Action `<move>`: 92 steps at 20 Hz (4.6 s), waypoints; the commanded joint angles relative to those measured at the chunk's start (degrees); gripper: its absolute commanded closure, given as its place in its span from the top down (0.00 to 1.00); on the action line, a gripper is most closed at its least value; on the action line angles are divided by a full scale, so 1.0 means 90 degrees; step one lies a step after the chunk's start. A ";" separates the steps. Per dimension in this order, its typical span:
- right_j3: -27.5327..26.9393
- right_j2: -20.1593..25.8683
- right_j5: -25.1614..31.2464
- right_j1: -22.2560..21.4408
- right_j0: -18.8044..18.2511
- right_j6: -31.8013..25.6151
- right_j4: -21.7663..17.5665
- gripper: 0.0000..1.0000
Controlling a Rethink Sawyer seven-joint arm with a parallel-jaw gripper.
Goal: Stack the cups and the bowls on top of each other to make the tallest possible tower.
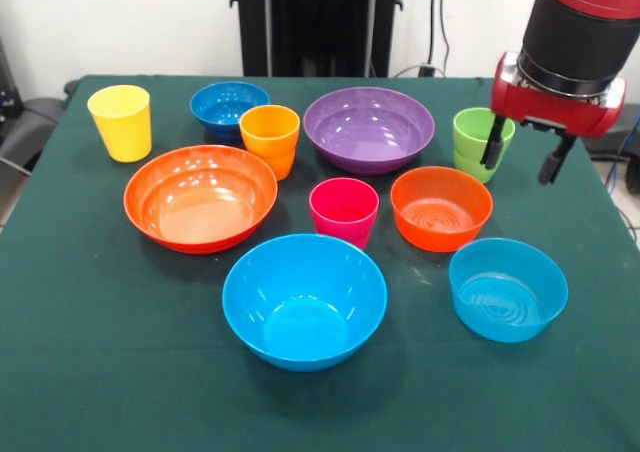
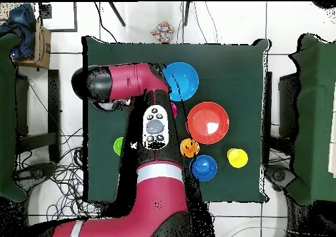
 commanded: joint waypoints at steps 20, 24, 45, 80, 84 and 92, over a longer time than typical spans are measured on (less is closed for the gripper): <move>-0.0193 0.0025 0.0159 0.0503 0.0196 -0.0690 -0.1084 1.00; -0.0079 0.0029 0.0017 0.0493 0.0166 -0.0639 -0.1109 1.00; 0.0165 0.0058 -0.0822 0.1040 0.0254 0.0178 -0.0869 1.00; 0.0433 -0.0221 -0.1966 0.1604 0.0693 0.1058 0.0124 1.00; 0.0393 -0.0257 -0.2080 0.1689 0.0739 0.1059 0.0270 1.00; 0.0436 -0.0443 -0.2142 0.1652 0.0941 0.1359 0.0602 1.00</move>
